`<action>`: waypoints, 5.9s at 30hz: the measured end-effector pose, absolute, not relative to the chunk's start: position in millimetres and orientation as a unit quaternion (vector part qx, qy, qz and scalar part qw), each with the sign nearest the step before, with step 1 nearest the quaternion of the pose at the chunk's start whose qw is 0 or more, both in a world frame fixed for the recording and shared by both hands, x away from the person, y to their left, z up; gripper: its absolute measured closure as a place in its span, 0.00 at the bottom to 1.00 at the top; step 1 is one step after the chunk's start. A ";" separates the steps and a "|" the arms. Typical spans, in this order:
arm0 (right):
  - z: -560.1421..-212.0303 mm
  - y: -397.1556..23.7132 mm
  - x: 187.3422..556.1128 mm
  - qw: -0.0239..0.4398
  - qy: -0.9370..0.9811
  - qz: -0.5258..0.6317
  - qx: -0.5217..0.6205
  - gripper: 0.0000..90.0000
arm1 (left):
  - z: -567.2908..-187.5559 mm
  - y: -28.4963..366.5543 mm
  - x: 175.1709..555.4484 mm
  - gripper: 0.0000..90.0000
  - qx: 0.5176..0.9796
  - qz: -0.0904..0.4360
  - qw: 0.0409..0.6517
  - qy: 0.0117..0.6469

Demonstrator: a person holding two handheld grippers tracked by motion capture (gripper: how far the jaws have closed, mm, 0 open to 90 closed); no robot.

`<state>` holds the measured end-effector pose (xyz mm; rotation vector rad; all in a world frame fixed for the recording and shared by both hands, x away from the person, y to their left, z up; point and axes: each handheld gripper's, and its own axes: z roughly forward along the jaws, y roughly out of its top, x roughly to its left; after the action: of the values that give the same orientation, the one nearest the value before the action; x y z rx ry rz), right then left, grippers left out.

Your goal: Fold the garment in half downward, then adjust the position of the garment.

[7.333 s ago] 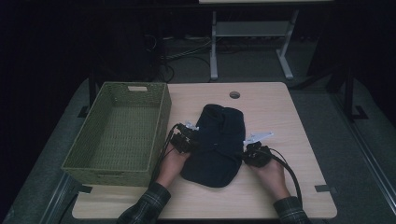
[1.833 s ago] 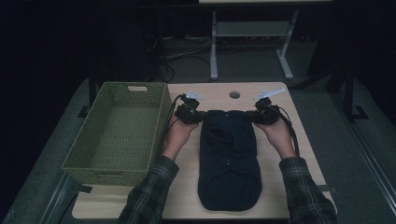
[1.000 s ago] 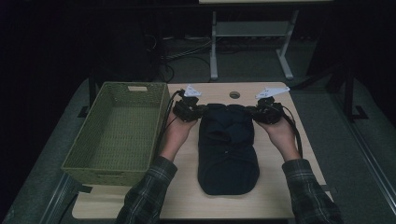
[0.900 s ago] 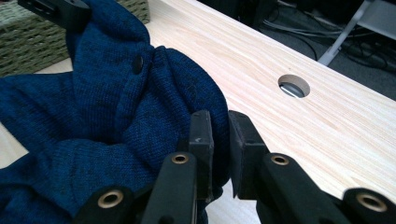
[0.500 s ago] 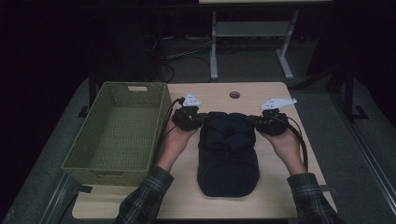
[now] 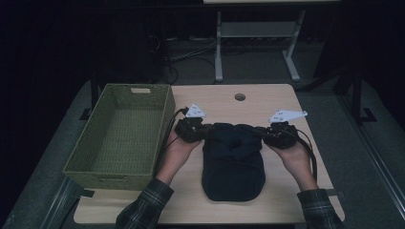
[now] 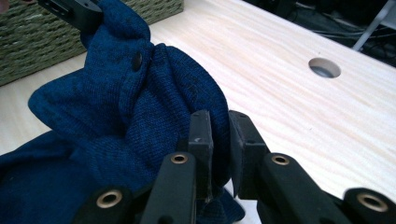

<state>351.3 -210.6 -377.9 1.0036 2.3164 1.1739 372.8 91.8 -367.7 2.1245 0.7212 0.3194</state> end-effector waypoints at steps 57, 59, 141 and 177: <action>-435.4 -217.0 231.2 0.091 0.831 0.433 0.337 0.69 | -425.2 111.2 264.6 0.81 0.879 0.015 0.402 0.255; -433.8 -218.9 227.7 0.087 0.829 0.437 0.338 0.68 | -422.8 113.2 263.0 0.81 0.879 0.015 0.404 0.253; -435.8 -192.7 241.3 0.119 0.831 0.423 0.342 1.00 | -410.9 80.4 340.6 1.00 0.883 0.021 0.393 0.254; -463.6 -211.2 263.8 0.143 0.820 0.390 0.395 0.85 | -439.5 92.3 324.3 1.00 0.902 0.069 0.319 0.283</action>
<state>263.8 -211.2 -463.6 1.1391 2.3646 1.1243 324.3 92.3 -439.5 2.3717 0.7433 0.1812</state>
